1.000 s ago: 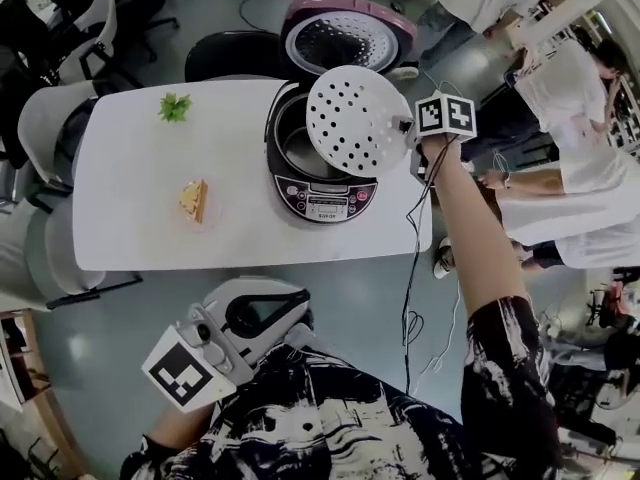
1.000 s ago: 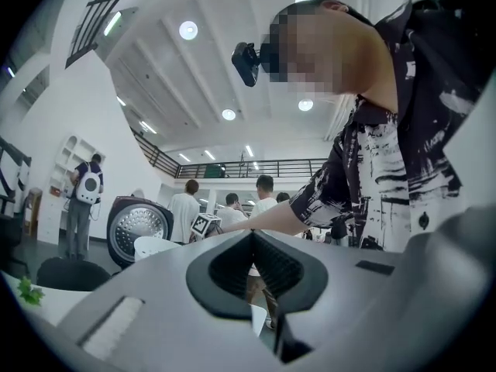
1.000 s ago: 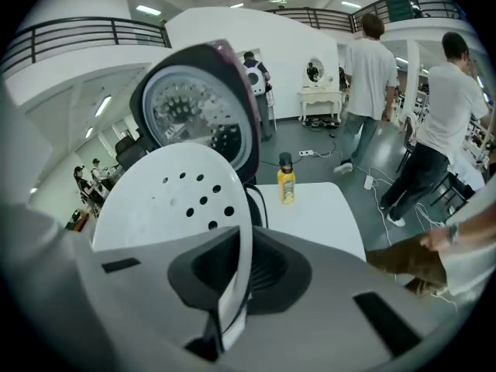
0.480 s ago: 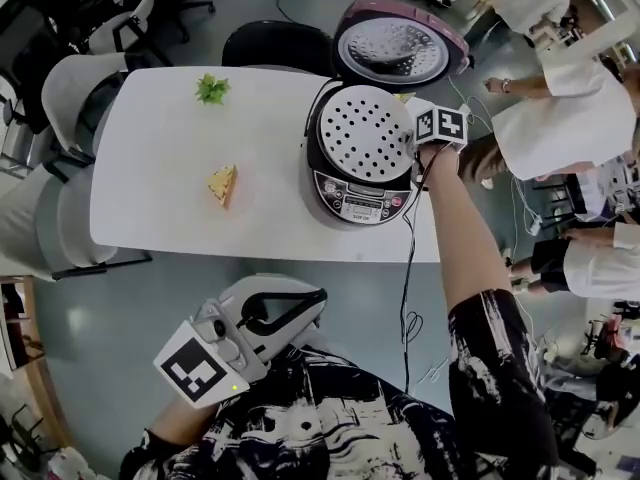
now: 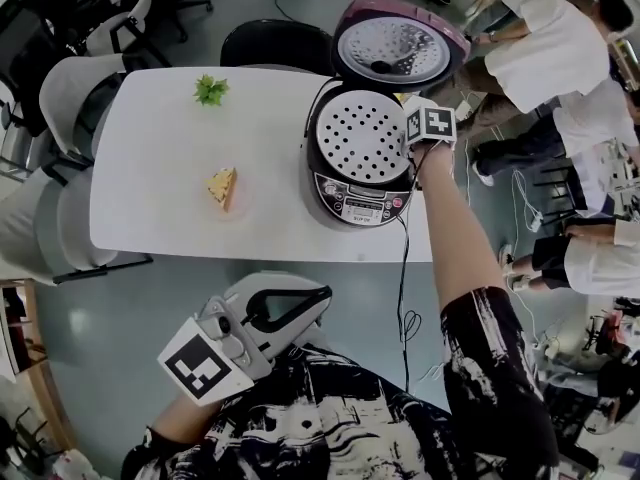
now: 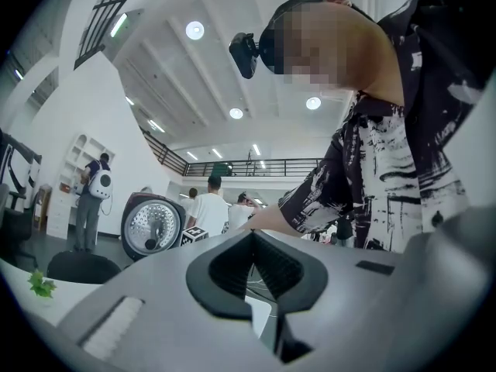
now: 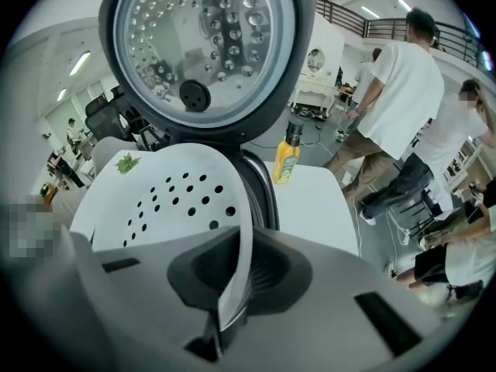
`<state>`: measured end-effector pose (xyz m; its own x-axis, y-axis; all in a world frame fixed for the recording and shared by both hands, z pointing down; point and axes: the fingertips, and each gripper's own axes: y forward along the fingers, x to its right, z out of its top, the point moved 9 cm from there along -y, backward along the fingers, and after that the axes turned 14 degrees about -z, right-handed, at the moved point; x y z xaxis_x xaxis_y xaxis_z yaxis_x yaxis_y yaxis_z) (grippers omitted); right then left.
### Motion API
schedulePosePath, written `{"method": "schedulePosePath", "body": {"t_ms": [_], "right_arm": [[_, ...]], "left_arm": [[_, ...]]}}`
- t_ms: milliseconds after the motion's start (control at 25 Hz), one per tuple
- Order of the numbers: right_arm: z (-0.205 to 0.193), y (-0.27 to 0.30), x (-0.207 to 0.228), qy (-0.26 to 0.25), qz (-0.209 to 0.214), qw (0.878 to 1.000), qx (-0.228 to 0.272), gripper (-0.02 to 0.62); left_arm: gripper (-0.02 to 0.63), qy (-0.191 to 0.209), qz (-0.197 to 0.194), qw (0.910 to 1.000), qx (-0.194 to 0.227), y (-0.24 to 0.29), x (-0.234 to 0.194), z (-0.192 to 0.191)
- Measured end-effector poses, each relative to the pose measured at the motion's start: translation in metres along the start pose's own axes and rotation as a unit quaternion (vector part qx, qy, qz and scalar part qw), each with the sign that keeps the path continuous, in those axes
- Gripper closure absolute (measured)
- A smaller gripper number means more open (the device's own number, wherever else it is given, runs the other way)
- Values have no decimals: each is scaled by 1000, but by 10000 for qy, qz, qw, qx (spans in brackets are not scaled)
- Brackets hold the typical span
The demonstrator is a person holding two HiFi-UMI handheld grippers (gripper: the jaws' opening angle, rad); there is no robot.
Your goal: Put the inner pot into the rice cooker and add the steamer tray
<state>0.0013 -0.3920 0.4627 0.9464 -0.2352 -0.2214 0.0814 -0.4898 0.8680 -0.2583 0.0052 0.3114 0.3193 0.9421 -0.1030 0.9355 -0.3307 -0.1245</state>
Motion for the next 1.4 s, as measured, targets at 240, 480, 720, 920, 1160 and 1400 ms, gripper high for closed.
{"method": "schedulePosePath", "body": {"t_ms": [240,480,720,920,1160,1400], "right_arm": [[0,-3,-8,-554,-330,9979,-21,581],[-1,-5,-13,-1235,-451,9913,8,547],[-7,-8,-15,-1161,-200,9930,51,466],[-7,-16,-17,-1647,-355,9857,77,441],[1,-22,-18,-2361,-838,9678,240,428],[6,-50,-12,-1805,-437,9795,778,428]], "left_arm": [[601,15,-95,9999,55,3,-1,4],[601,22,-185,9998,44,6,1,4],[601,56,-254,9996,61,9,6,6],[601,68,-280,9996,75,14,12,9],[601,84,-255,9996,122,17,19,11],[601,144,-220,9996,66,13,20,11]]}}
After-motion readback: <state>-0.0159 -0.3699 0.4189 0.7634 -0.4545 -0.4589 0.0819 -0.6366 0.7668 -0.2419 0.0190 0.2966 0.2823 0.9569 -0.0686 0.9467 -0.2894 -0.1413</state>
